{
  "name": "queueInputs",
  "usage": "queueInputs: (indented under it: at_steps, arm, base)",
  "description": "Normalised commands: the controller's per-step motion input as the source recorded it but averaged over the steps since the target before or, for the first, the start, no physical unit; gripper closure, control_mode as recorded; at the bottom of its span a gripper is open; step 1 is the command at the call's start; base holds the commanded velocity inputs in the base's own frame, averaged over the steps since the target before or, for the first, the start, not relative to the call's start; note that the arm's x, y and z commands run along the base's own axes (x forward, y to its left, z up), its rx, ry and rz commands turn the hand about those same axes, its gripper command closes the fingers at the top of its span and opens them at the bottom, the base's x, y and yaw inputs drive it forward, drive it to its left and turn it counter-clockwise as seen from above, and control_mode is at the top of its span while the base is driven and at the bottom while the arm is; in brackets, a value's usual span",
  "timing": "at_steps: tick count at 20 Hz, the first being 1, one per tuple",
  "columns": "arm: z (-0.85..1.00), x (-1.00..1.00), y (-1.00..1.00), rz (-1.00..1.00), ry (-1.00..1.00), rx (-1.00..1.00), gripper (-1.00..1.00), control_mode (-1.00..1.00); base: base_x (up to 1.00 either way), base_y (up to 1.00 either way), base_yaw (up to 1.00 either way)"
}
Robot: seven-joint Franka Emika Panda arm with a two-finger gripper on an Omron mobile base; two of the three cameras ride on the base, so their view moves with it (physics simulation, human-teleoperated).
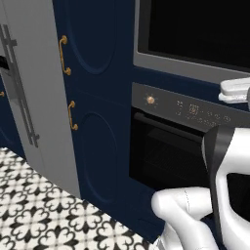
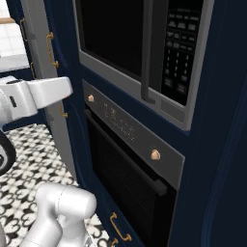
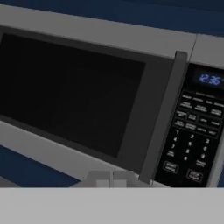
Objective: Pick the lime from the sink and place it in the bowl. Then pick the bowl and place it in the microwave. Then close the microwave door and press the start button.
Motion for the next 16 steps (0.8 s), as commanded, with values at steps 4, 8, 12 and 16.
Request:
queueInputs:
  at_steps: [4, 8, 12, 16]
  arm:
    - [0.00, 0.00, -0.43, 0.00, 0.00, 0.13, 1.00, -1.00]
    - [0.01, 0.00, -0.52, -0.03, -0.01, 0.17, 1.00, -1.00]
    - [0.09, 0.08, -0.43, -0.08, -0.03, 0.17, 1.00, -1.00]
    - [0.19, 0.08, -0.38, -0.05, -0.04, 0.13, 1.00, -1.00]
  base:
    - [0.00, 0.00, 0.00]
    - [0.00, 0.00, 0.00]
    - [0.00, 0.00, 0.00]
    - [0.00, 0.00, 0.00]
